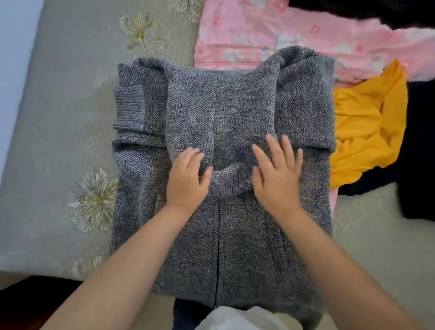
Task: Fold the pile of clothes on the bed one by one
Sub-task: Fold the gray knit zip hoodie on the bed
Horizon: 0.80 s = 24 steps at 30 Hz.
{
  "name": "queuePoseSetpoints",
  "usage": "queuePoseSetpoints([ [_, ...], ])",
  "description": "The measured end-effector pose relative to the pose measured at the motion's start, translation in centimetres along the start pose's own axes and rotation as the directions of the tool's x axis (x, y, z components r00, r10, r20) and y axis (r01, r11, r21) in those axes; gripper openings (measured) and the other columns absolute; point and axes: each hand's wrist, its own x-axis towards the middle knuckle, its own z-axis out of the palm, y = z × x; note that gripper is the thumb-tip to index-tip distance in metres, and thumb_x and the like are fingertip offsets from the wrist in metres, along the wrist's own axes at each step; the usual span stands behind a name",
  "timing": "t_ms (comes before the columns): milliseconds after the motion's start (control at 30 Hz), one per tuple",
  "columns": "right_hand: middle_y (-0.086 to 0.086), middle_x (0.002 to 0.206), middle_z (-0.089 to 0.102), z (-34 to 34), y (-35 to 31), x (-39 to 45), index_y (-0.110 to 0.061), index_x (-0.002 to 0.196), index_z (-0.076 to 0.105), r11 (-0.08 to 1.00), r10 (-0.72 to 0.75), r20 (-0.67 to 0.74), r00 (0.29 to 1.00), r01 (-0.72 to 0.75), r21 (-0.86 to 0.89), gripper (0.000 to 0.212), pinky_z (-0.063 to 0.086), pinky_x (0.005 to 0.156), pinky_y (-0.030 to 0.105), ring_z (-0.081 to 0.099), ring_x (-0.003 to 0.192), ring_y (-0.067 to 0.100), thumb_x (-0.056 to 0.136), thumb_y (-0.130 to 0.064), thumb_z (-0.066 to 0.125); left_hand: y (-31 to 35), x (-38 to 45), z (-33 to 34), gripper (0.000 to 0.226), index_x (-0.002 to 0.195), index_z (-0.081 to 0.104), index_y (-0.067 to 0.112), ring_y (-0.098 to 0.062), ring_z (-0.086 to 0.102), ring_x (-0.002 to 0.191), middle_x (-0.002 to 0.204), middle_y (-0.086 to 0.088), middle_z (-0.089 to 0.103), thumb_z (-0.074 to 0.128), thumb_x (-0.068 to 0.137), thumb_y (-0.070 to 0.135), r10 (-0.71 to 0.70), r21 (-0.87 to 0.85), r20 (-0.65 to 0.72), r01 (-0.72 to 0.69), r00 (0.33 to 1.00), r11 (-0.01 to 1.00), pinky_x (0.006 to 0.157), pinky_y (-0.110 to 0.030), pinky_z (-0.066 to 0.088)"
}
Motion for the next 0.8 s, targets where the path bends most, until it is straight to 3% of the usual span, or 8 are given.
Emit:
queuePoseSetpoints([
  [67, 0.013, 0.146, 0.034, 1.1, -0.4, -0.3, -0.012, 0.131, 0.049, 0.992, 0.017, 0.235, 0.972, 0.012, -0.122, 0.047, -0.001, 0.106, 0.056, 0.021, 0.138, 0.037, 0.092, -0.036, 0.040, -0.1, -0.6, 1.2, 0.063, 0.140, 0.029, 0.000, -0.030, 0.015, 0.140, 0.149, -0.017, 0.024, 0.046, 0.092, 0.038, -0.030, 0.148, 0.226, -0.004, 0.974, 0.989, 0.113, -0.038, 0.013],
  [133, 0.004, 0.156, 0.002, 3.0, 0.8, -1.7, -0.018, 0.145, 0.022, 0.964, 0.107, 0.449, 0.887, 0.017, -0.264, 0.056, -0.014, 0.107, 0.053, -0.007, 0.142, 0.027, 0.096, -0.045, 0.028, -1.2, -2.0, 3.0, 0.075, 0.146, 0.001, 0.009, -0.025, -0.009, 0.142, 0.154, -0.013, -0.006, 0.030, 0.092, 0.053, -0.082, 0.339, 0.375, -0.054, 0.924, 0.939, 0.113, -0.036, -0.005],
  [267, 0.001, 0.154, -0.017, 4.7, 2.3, -2.7, -0.022, 0.147, 0.001, 0.945, 0.144, 0.556, 0.818, 0.053, -0.322, 0.060, -0.016, 0.107, 0.054, -0.020, 0.140, 0.026, 0.096, -0.047, 0.021, -2.3, -3.1, 4.7, 0.078, 0.145, -0.010, 0.014, -0.026, -0.018, 0.140, 0.151, -0.014, -0.020, 0.019, 0.090, 0.061, -0.160, 0.435, 0.447, -0.058, 0.880, 0.898, 0.108, -0.034, -0.016],
  [433, 0.005, 0.156, 0.000, 2.8, 2.3, -2.5, -0.017, 0.145, 0.023, 0.988, 0.028, 0.536, 0.844, 0.057, -0.143, 0.055, -0.003, 0.111, 0.055, -0.008, 0.142, 0.028, 0.096, -0.039, 0.035, -2.0, -3.0, 3.7, 0.074, 0.147, 0.006, 0.013, -0.027, -0.008, 0.141, 0.153, -0.016, -0.007, 0.031, 0.091, 0.055, -0.059, 0.313, 0.402, -0.076, 0.914, 0.947, 0.113, -0.037, -0.007],
  [533, 0.018, 0.148, 0.029, 0.4, 2.7, -6.3, -0.004, 0.131, 0.047, 0.989, -0.129, 0.354, 0.926, 0.145, -0.021, 0.049, 0.020, 0.106, 0.060, 0.021, 0.137, 0.039, 0.088, -0.026, 0.057, -1.5, -5.5, 2.8, 0.067, 0.142, 0.025, 0.003, -0.030, 0.009, 0.141, 0.151, -0.018, 0.017, 0.046, 0.092, 0.040, 0.152, 0.098, 0.237, -0.179, 0.960, 0.979, 0.112, -0.038, 0.001],
  [600, 0.023, 0.135, 0.046, -0.4, 2.8, -10.9, -0.001, 0.120, 0.057, 0.957, -0.254, 0.250, 0.934, 0.280, -0.075, 0.049, 0.030, 0.096, 0.065, 0.041, 0.124, 0.046, 0.078, -0.022, 0.068, -1.3, -8.5, 2.9, 0.063, 0.138, 0.032, 0.000, -0.030, 0.015, 0.138, 0.148, -0.018, 0.026, 0.053, 0.089, 0.033, 0.259, 0.063, 0.251, -0.283, 0.933, 0.957, 0.111, -0.041, 0.005],
  [700, 0.019, 0.128, 0.054, -0.2, 3.2, -19.4, -0.007, 0.122, 0.054, 0.899, -0.352, 0.310, 0.883, 0.411, -0.150, 0.062, 0.031, 0.094, 0.066, 0.050, 0.117, 0.043, 0.067, -0.023, 0.079, -1.8, -14.1, 3.5, 0.062, 0.130, 0.045, -0.003, -0.038, 0.035, 0.130, 0.137, -0.021, 0.043, 0.068, 0.080, 0.027, 0.356, 0.103, 0.342, -0.412, 0.869, 0.906, 0.106, -0.051, 0.020],
  [800, 0.015, 0.124, 0.059, 0.3, 3.3, -26.1, -0.009, 0.116, 0.063, 0.886, -0.256, 0.475, 0.842, 0.401, -0.234, 0.074, 0.036, 0.082, 0.070, 0.056, 0.111, 0.039, 0.048, -0.017, 0.088, -3.5, -19.2, 3.6, 0.065, 0.117, 0.058, -0.004, -0.042, 0.052, 0.114, 0.123, -0.022, 0.057, 0.081, 0.065, 0.027, 0.343, 0.194, 0.403, -0.446, 0.848, 0.874, 0.089, -0.064, 0.036],
])
